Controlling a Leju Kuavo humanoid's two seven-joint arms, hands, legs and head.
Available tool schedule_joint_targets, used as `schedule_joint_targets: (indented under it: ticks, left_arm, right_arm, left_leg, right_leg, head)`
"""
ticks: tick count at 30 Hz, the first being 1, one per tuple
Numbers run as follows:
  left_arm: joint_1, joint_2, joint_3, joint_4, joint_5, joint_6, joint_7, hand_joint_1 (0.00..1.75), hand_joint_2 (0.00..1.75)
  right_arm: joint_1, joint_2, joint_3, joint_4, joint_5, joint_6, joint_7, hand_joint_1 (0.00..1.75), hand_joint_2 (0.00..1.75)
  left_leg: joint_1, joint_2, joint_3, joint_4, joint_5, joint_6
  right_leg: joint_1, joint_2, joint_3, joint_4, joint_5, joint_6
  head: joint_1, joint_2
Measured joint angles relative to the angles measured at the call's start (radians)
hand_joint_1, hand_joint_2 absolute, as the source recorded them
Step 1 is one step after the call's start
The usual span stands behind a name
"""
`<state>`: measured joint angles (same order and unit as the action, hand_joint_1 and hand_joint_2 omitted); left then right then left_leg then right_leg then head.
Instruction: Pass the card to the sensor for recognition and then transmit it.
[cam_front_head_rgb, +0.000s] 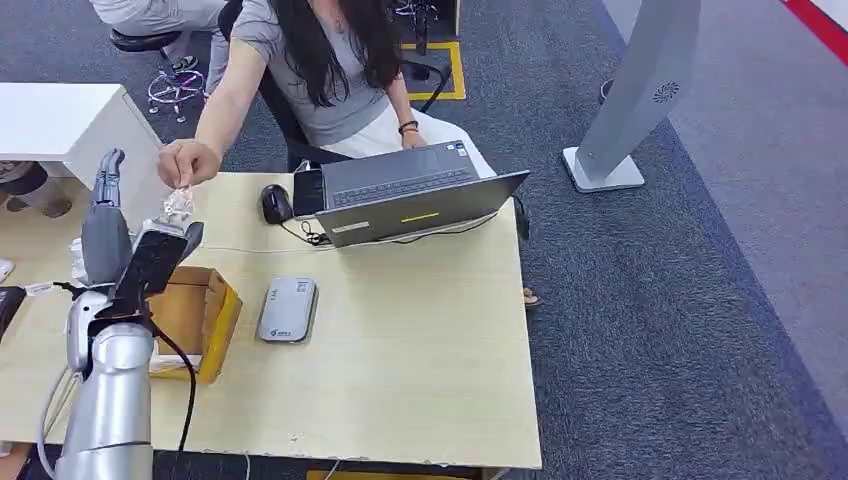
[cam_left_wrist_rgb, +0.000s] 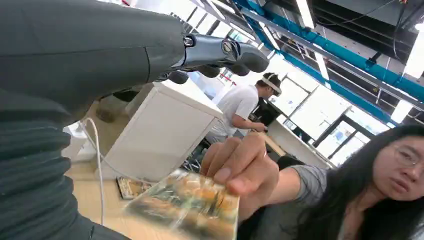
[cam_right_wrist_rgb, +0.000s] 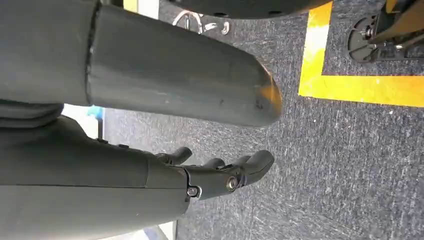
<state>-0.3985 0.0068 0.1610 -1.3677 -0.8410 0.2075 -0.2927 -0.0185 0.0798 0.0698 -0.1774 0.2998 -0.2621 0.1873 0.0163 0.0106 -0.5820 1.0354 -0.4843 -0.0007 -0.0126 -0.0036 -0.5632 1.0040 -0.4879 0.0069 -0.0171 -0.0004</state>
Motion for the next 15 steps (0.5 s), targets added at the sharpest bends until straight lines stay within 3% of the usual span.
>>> schedule_joint_targets:
  ticks: [15]
  left_arm:
    - [-0.256,0.122,-0.103,0.305,-0.34,0.117,0.153,0.0,1.75]
  right_arm:
    - [-0.006,-0.008,0.039,0.0,0.053,0.028,0.002,0.0,0.0]
  left_leg:
    - [0.0,0.0,0.0,0.0,0.001,0.0]
  right_leg:
    - [0.0,0.0,0.0,0.001,0.0,-0.001]
  head:
    - [0.0,0.0]
